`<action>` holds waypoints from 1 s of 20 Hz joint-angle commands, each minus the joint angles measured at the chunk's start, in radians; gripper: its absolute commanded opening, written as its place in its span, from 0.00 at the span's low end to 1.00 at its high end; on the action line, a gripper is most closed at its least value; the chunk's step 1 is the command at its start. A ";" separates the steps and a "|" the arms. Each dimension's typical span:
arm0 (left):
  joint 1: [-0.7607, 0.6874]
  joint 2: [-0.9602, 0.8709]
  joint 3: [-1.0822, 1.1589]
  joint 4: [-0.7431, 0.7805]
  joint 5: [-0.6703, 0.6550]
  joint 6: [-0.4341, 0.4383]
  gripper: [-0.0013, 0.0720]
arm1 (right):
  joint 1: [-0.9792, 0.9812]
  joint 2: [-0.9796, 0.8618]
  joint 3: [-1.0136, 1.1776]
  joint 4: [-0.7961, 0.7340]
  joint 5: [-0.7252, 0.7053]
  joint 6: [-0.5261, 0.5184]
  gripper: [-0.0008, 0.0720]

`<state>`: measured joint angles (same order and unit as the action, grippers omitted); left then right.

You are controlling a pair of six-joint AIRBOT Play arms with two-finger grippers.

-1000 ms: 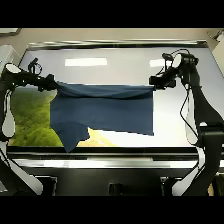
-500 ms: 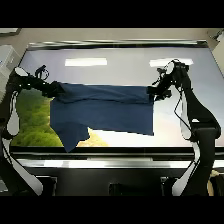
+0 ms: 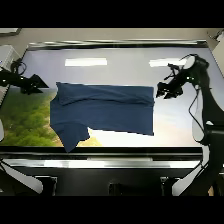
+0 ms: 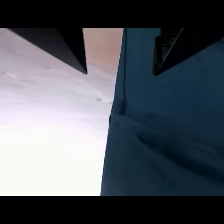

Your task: Fold the clothes and pants, and hang the long-sleeved shirts on hangers.

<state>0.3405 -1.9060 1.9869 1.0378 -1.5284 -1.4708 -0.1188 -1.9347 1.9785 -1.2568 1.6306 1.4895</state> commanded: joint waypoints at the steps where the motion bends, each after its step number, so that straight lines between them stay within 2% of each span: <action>1: 0.076 0.129 -0.113 0.044 -0.068 -0.010 0.78 | -0.115 0.072 -0.132 0.168 0.060 -0.069 0.68; 7: 0.140 0.402 -0.554 0.043 0.016 0.027 0.78 | -0.152 0.335 -0.770 0.231 -0.103 -0.182 0.69; 10: 0.140 0.510 -0.745 0.019 0.055 0.045 0.78 | -0.151 0.394 -0.966 0.250 -0.179 -0.220 0.69; 14: 0.140 0.585 -0.874 -0.042 0.070 0.088 0.78 | -0.151 0.412 -1.070 0.304 -0.256 -0.266 0.68; 17: 0.140 0.593 -0.888 -0.076 0.081 0.088 0.78 | -0.151 0.412 -1.077 0.358 -0.320 -0.275 0.68; 20: 0.140 0.593 -0.888 -0.101 0.092 0.088 0.78 | -0.150 0.412 -1.077 0.359 -0.322 -0.270 0.68</action>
<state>0.4793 -1.3235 1.1168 0.9691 -1.4475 -1.3891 -0.2691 -1.5265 0.9154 -0.9218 1.3415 1.2263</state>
